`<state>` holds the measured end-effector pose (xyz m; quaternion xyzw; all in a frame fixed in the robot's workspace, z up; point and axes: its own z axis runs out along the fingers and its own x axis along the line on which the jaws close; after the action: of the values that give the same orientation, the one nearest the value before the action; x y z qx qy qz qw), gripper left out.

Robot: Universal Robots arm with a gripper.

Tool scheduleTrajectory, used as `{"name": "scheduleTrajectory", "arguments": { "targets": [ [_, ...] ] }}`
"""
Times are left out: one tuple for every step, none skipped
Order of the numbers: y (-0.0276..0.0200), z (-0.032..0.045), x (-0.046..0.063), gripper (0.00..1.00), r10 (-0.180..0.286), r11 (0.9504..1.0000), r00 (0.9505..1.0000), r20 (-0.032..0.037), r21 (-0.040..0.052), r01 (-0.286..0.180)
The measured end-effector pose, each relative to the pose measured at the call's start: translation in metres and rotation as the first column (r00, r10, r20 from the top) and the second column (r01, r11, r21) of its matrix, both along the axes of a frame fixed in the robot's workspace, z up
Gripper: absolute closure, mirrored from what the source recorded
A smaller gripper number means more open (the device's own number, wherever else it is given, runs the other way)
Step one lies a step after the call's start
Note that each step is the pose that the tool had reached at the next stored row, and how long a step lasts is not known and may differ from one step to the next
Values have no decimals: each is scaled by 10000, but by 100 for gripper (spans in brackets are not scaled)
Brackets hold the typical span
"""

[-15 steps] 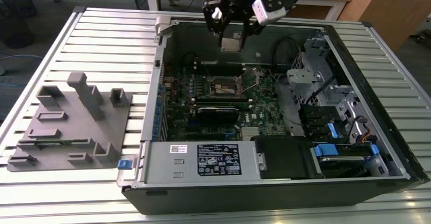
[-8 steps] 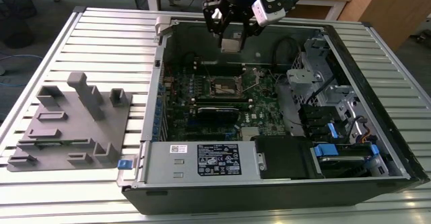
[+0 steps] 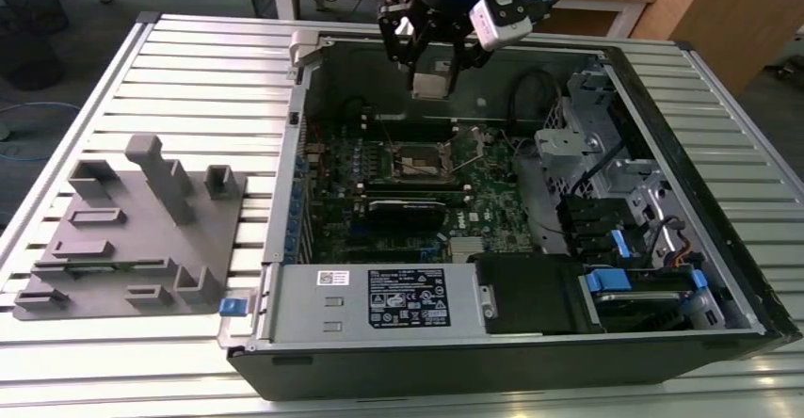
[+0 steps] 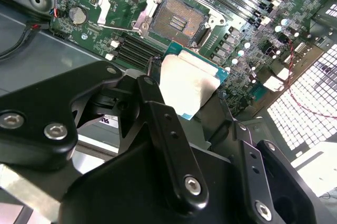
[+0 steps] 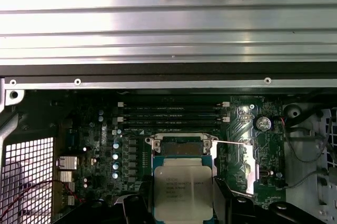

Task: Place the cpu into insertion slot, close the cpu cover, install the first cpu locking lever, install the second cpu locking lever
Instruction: 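Place the cpu into insertion slot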

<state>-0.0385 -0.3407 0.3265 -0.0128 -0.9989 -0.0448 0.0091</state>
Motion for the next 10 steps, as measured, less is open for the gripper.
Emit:
{"name": "scheduleTrajectory", "arguments": {
  "targets": [
    [0,0,0,46,0,10000,10000,0,0,0],
    [0,0,0,46,0,10000,10000,0,0,0],
    [0,-1,0,46,0,10000,10000,0,0,0],
    [0,-5,0,46,0,10000,10000,2,3,0],
    [0,-8,0,46,0,10000,10000,2,3,0],
    [0,-8,0,46,0,10000,10000,0,0,0],
    [0,-31,0,46,0,10000,10000,0,0,0],
    [0,-39,0,46,0,10000,10000,0,0,0],
    [0,-39,0,46,0,10000,10000,0,0,0],
    [0,-39,0,46,0,10000,10000,0,1,0]
  ]
}}
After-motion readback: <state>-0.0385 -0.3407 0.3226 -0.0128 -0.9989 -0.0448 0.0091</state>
